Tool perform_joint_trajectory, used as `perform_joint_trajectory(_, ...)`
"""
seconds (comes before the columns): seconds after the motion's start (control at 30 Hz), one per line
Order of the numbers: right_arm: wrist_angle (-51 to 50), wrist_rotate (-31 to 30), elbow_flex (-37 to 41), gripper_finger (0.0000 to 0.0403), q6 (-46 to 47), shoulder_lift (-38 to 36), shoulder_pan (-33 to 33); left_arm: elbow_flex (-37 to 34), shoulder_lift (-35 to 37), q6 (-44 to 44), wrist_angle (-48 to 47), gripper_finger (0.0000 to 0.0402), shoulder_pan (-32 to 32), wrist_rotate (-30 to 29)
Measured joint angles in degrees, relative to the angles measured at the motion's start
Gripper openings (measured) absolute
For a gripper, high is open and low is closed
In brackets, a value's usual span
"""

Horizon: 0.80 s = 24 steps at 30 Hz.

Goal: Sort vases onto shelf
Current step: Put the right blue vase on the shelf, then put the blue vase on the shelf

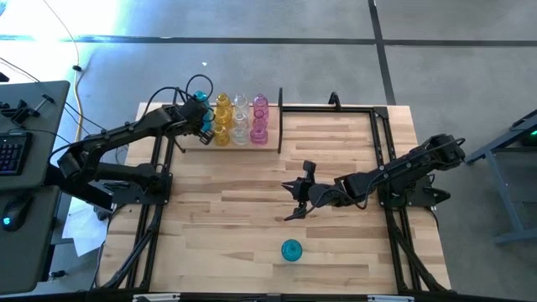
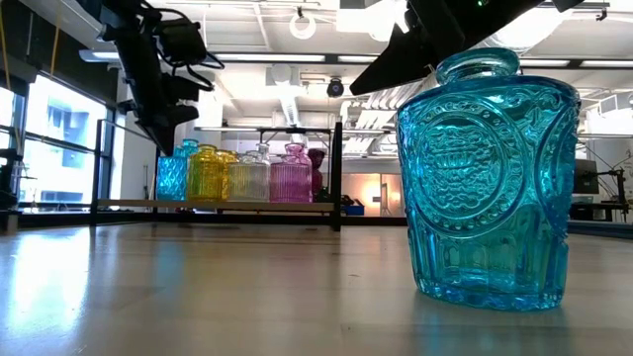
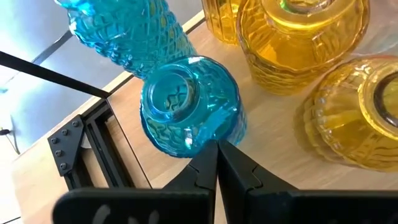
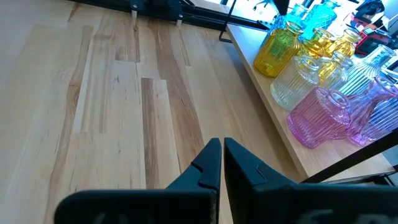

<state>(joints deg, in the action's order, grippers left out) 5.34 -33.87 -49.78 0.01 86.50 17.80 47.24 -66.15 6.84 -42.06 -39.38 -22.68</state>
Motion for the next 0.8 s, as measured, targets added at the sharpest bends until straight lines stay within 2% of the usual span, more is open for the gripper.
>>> perform_joint_trajectory(0.5, 0.0, 0.0, 0.0, 0.0000, 0.0, 0.0, 0.0, -0.1, 1.0, -1.5, 2.5, 0.0000, 0.0, -2.0)
perform_joint_trajectory(0.8, 0.0, -1.3, 0.0, 0.0000, -2.1, 0.0, 2.4, -0.1, 10.5, -0.4, 0.8, 0.0000, 4.5, -2.0)
